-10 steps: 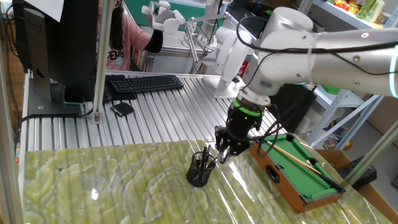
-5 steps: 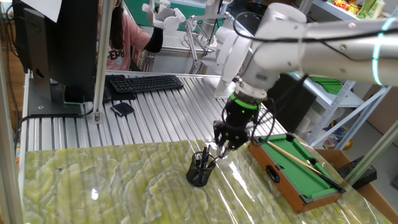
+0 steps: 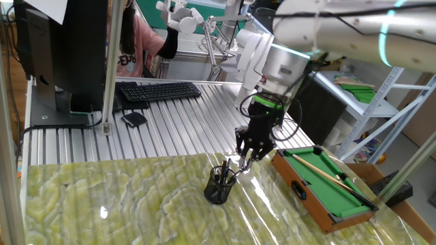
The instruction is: Put the pen into the pen holder
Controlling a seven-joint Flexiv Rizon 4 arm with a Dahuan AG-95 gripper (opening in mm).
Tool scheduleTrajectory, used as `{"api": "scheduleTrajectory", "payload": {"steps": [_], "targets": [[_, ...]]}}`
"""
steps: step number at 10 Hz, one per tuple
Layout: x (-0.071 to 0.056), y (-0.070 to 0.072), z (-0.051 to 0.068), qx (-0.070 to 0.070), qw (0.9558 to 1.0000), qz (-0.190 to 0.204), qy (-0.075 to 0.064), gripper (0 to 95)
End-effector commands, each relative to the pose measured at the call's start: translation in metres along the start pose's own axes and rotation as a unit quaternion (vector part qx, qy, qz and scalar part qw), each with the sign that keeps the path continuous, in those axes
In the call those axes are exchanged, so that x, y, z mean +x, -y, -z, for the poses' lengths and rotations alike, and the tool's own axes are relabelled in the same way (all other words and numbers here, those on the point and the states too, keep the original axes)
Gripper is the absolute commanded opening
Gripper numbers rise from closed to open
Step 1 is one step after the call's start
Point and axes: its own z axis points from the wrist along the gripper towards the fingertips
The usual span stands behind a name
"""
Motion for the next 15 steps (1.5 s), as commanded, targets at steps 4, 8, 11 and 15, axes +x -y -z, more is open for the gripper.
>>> {"api": "scheduleTrajectory", "payload": {"steps": [4,8,11,15], "targets": [[-0.001,-0.003,-0.004,-0.009,0.9993,-0.016,-0.033,0.0],[-0.001,-0.010,-0.010,-0.025,0.9981,-0.027,-0.049,0.0],[0.005,-0.017,-0.020,-0.028,0.9978,-0.032,-0.052,0.0],[0.002,-0.024,-0.027,-0.041,0.9957,-0.041,-0.072,0.0]]}}
